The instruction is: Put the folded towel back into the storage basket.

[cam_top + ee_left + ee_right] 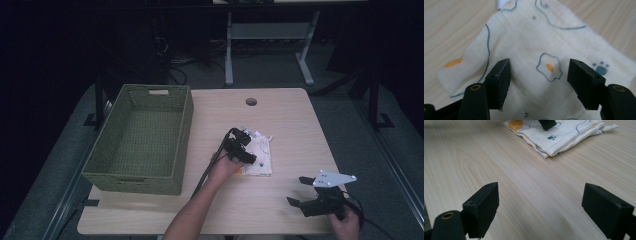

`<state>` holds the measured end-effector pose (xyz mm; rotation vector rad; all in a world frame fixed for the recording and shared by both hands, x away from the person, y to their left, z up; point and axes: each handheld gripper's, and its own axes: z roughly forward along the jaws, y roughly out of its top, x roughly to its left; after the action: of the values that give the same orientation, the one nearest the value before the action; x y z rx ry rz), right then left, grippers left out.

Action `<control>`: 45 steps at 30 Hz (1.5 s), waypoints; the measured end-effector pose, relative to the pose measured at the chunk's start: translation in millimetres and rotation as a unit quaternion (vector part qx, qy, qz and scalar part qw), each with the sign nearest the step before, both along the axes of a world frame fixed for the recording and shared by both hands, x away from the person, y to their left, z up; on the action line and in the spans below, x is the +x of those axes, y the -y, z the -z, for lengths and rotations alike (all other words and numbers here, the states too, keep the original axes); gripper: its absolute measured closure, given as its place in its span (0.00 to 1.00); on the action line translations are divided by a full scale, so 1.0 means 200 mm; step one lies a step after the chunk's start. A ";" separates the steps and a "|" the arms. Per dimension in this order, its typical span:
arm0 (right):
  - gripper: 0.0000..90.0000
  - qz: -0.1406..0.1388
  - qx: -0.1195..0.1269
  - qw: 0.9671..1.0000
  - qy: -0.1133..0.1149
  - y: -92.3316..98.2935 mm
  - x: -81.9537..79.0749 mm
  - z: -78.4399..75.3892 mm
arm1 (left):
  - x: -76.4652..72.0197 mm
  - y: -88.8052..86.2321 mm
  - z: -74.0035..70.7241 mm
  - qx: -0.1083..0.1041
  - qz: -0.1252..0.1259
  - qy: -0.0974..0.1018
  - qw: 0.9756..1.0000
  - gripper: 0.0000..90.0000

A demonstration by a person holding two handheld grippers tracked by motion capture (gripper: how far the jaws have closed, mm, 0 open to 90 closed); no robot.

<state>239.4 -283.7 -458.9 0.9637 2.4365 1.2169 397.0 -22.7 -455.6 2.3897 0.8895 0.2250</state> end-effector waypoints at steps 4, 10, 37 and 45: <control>0.15 0.000 0.000 1.000 0.000 0.00 0.00 0.00 | -0.03 0.00 0.02 -0.001 -0.008 0.028 1.000 0.45; 0.15 -0.004 -0.002 1.000 0.002 -0.01 -0.01 0.00 | -0.05 -0.02 0.02 -0.008 -0.013 0.038 0.999 0.59; 0.15 -0.002 -0.006 1.000 -0.001 -0.02 -0.02 0.00 | -0.13 -0.17 -0.05 -0.051 -0.014 0.003 0.999 0.93; 0.15 0.009 0.001 1.000 0.004 0.01 -0.02 -0.01 | -0.17 -0.24 -0.18 -0.121 -0.009 -0.026 0.992 0.93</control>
<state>236.2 -286.1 -457.3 0.9768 2.4149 1.2150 363.9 25.6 -419.2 2.1725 0.9065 0.0586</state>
